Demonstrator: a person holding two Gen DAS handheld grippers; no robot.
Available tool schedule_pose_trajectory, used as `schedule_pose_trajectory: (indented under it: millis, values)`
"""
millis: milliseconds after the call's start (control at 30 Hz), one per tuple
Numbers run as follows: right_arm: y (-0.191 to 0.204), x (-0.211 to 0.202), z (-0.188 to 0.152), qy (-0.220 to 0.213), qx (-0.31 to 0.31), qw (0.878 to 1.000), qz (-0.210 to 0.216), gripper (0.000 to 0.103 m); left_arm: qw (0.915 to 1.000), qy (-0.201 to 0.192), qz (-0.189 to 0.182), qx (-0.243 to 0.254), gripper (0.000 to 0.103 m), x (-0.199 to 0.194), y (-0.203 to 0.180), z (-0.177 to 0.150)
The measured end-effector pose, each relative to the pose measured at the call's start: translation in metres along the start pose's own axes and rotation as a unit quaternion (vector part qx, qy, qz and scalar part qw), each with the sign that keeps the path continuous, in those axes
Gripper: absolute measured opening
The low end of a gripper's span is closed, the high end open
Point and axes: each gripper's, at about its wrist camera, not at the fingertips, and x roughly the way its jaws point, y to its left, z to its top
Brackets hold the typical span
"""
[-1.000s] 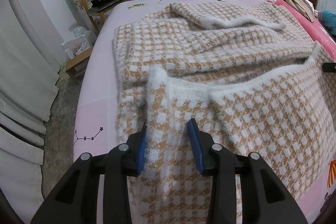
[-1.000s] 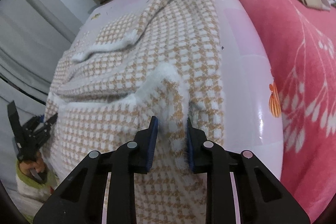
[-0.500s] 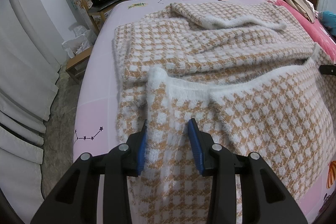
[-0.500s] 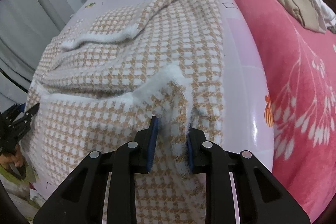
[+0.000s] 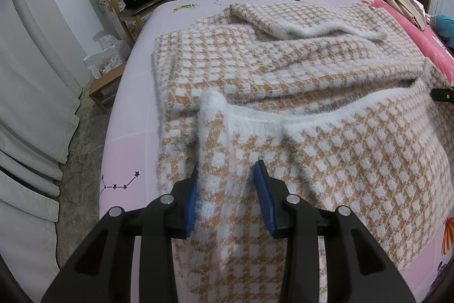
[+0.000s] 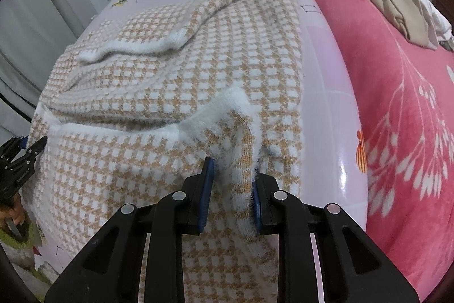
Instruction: Fold large clothes
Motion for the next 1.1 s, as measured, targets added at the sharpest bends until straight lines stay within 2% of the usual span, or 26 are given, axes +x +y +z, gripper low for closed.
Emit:
schedule_pose_trajectory:
  millis: [233, 433, 600, 667, 800, 1100]
  values:
    - [-0.001, -0.001, 0.0, -0.002, -0.005, 1.0, -0.003, 0.022, 1.0, 0.0, 0.0, 0.0, 0.036, 0.0, 0.0, 0.0]
    - [0.004, -0.009, -0.003, -0.015, -0.021, 0.999, -0.019, 0.008, 1.0, 0.0, -0.001, -0.002, 0.036, 0.001, 0.0, 0.001]
    - [0.007, -0.025, -0.01, -0.041, -0.029, 0.998, -0.032, 0.006, 0.9999, -0.011, -0.006, -0.009, 0.035, -0.004, 0.003, -0.001]
    - [0.009, -0.034, -0.013, -0.052, -0.031, 0.998, -0.035, 0.006, 0.9998, -0.017, -0.007, -0.012, 0.031, -0.008, 0.005, -0.004]
    - [0.01, -0.057, -0.022, -0.079, -0.032, 0.996, -0.041, 0.006, 0.9991, -0.037, -0.008, -0.018, 0.016, -0.021, 0.011, -0.007]
    - [0.027, -0.105, -0.051, -0.139, -0.02, 0.988, -0.062, 0.005, 0.9899, -0.137, -0.036, -0.005, 0.011, -0.081, 0.014, -0.033]
